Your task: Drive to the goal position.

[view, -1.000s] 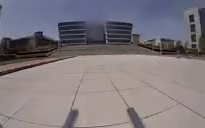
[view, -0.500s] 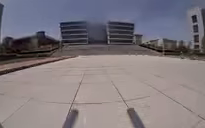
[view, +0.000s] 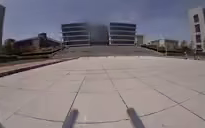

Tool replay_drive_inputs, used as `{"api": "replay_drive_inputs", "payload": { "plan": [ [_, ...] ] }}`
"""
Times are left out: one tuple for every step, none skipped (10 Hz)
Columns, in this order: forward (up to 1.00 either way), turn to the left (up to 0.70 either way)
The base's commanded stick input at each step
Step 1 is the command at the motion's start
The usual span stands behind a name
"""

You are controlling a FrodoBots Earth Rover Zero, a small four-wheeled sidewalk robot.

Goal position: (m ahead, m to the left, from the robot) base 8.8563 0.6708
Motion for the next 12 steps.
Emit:
{"api": "replay_drive_inputs", "payload": {
  "plan": [
    [0.7,0.0],
    [0.7,0.0],
    [0.7,0.0],
    [0.7,0.0],
    [0.7,0.0],
    [0.7,0.0],
    [0.7,-0.03],
    [0.7,-0.03],
    [0.7,-0.03],
    [0.7,-0.02],
    [0.7,-0.02],
    [0.7,0.0]
  ]
}}
